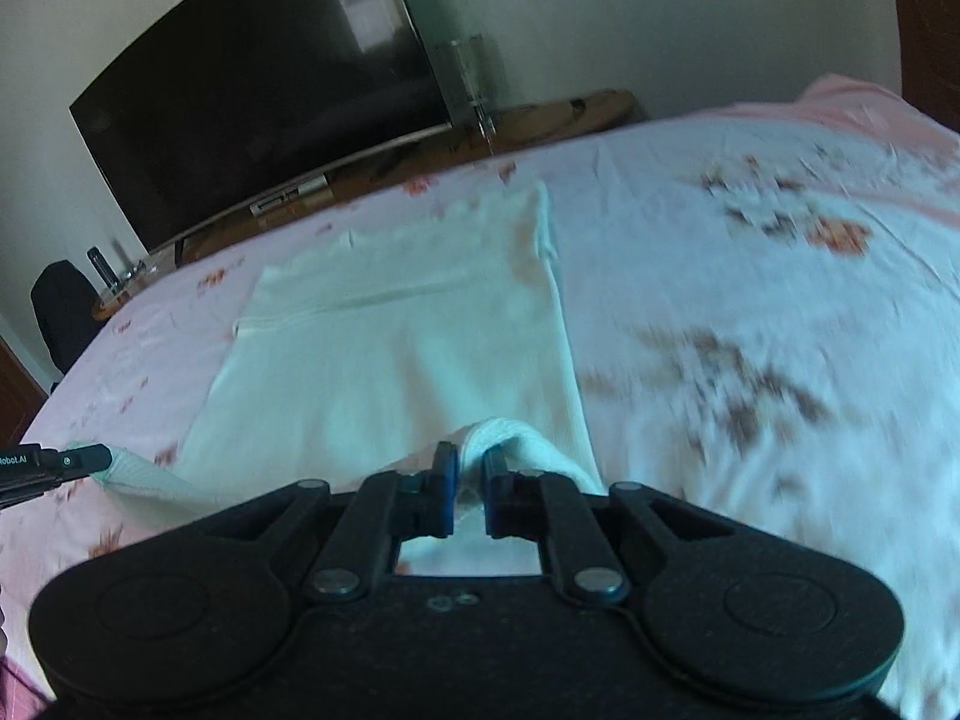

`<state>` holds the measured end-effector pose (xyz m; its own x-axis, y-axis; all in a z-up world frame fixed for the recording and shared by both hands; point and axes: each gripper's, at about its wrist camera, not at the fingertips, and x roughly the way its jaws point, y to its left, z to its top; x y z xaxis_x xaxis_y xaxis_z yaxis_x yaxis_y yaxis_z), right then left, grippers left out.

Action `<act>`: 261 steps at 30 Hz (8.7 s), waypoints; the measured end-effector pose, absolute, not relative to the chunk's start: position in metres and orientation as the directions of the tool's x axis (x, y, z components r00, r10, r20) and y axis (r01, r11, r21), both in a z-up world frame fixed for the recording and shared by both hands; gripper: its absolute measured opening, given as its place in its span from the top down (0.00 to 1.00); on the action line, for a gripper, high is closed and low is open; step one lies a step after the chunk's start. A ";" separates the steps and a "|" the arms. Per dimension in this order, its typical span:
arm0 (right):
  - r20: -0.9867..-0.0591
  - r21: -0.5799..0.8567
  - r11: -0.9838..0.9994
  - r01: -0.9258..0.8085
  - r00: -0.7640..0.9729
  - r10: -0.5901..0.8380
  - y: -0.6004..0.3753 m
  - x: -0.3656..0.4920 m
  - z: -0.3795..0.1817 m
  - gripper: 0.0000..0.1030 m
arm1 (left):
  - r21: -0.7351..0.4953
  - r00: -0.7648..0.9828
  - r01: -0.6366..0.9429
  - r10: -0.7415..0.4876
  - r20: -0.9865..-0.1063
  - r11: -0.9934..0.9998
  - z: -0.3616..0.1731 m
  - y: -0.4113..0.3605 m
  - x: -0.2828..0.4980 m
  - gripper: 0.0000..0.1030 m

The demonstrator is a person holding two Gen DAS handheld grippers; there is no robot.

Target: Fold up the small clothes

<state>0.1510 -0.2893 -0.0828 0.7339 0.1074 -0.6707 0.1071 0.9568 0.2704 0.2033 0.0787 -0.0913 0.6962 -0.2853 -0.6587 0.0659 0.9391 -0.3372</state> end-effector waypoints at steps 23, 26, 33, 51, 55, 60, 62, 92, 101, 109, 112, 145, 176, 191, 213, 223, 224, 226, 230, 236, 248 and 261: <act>-0.606 0.342 0.933 0.111 0.785 0.129 -0.337 0.432 -0.125 0.91 | -0.347 0.753 -0.101 -0.156 -0.639 0.932 -0.142 0.034 0.483 0.96; -0.631 0.358 0.924 0.134 0.765 0.134 -0.345 0.458 -0.142 0.91 | -0.337 0.746 -0.127 -0.134 -0.653 0.933 -0.155 0.027 0.507 0.96; -0.690 0.329 0.929 0.167 0.715 0.115 -0.347 0.506 -0.170 0.86 | -0.234 0.693 -0.140 -0.074 -0.717 0.962 -0.178 0.009 0.547 0.96; -0.693 0.149 0.982 0.120 0.721 0.017 -0.347 0.495 -0.174 0.56 | -0.095 0.726 -0.065 -0.018 -0.687 0.993 -0.148 0.018 0.528 0.06; -0.706 0.138 0.985 0.103 0.708 0.025 -0.342 0.499 -0.182 0.59 | -0.033 0.719 0.001 -0.024 -0.694 0.999 -0.161 0.001 0.517 0.06; -0.706 0.161 0.983 0.088 0.707 0.053 -0.343 0.512 -0.185 0.80 | -0.042 0.695 -0.009 -0.024 -0.719 0.999 -0.180 -0.007 0.514 0.06; -0.706 0.153 0.985 0.077 0.706 0.055 -0.339 0.515 -0.186 0.93 | -0.042 0.692 -0.020 -0.017 -0.722 0.999 -0.185 -0.007 0.515 0.06; -0.699 0.040 0.997 0.065 0.715 -0.019 -0.329 0.531 -0.199 0.82 | 0.029 0.618 -0.212 0.157 -0.770 0.977 -0.211 0.004 0.583 0.06; -0.668 0.110 0.993 -0.048 0.736 0.110 -0.294 0.486 -0.165 0.78 | -0.012 0.712 -0.065 0.038 -0.701 0.998 -0.167 -0.022 0.503 0.06; -0.711 0.099 0.984 -0.149 0.681 0.175 -0.226 0.462 -0.175 0.82 | 0.059 0.672 0.093 -0.019 -0.741 0.994 -0.192 -0.071 0.484 0.06; -0.716 0.029 0.997 -0.074 0.694 0.073 -0.243 0.462 -0.183 0.82 | 0.036 0.683 0.051 -0.008 -0.730 0.998 -0.197 -0.049 0.483 0.06; -0.762 0.051 0.999 0.002 0.646 0.038 -0.214 0.350 -0.178 0.71 | 0.000 0.622 0.142 -0.090 -0.778 0.990 -0.195 -0.034 0.361 0.06; -0.731 0.065 0.992 0.104 0.682 -0.023 -0.253 0.333 -0.145 0.65 | -0.094 0.592 -0.041 -0.052 -0.804 0.995 -0.177 0.033 0.345 0.06; -0.755 0.076 0.994 0.080 0.656 0.005 -0.236 0.331 -0.156 0.60 | -0.183 0.539 -0.077 -0.114 -0.835 0.980 -0.181 0.037 0.345 0.06; -0.726 0.128 0.992 0.019 0.683 0.081 -0.218 0.321 -0.143 0.59 | -0.596 0.518 -0.358 -0.378 -0.768 0.719 -0.195 0.047 0.324 0.10; -0.721 0.141 0.990 0.014 0.687 0.093 -0.219 0.324 -0.146 0.59 | -0.744 0.593 -0.415 -0.465 -0.658 0.524 -0.232 0.050 0.332 0.59; -0.720 0.143 0.990 0.011 0.687 0.096 -0.219 0.326 -0.146 0.59 | -0.759 0.608 -0.413 -0.468 -0.641 0.504 -0.235 0.050 0.333 0.53; -0.721 0.143 0.990 0.009 0.686 0.098 -0.219 0.328 -0.148 0.59 | -0.802 0.647 -0.400 -0.483 -0.590 0.444 -0.239 0.051 0.334 0.37; -0.722 0.151 0.988 -0.002 0.683 0.112 -0.219 0.334 -0.153 0.59 | -0.818 0.692 -0.365 -0.457 -0.558 0.445 -0.234 0.041 0.339 0.18; -0.713 0.150 0.988 -0.020 0.690 0.122 -0.216 0.346 -0.160 0.59 | -0.829 0.740 -0.372 -0.406 -0.537 0.417 -0.235 0.050 0.358 0.18; -0.665 0.108 0.993 -0.047 0.739 0.107 -0.208 0.411 -0.161 0.73 | -0.828 0.774 -0.394 -0.341 -0.533 0.399 -0.251 0.061 0.373 0.69; -0.719 -0.005 0.991 -0.131 0.689 0.087 -0.193 0.429 -0.191 0.73 | -0.799 0.775 -0.397 -0.302 -0.555 0.452 -0.242 0.058 0.374 0.81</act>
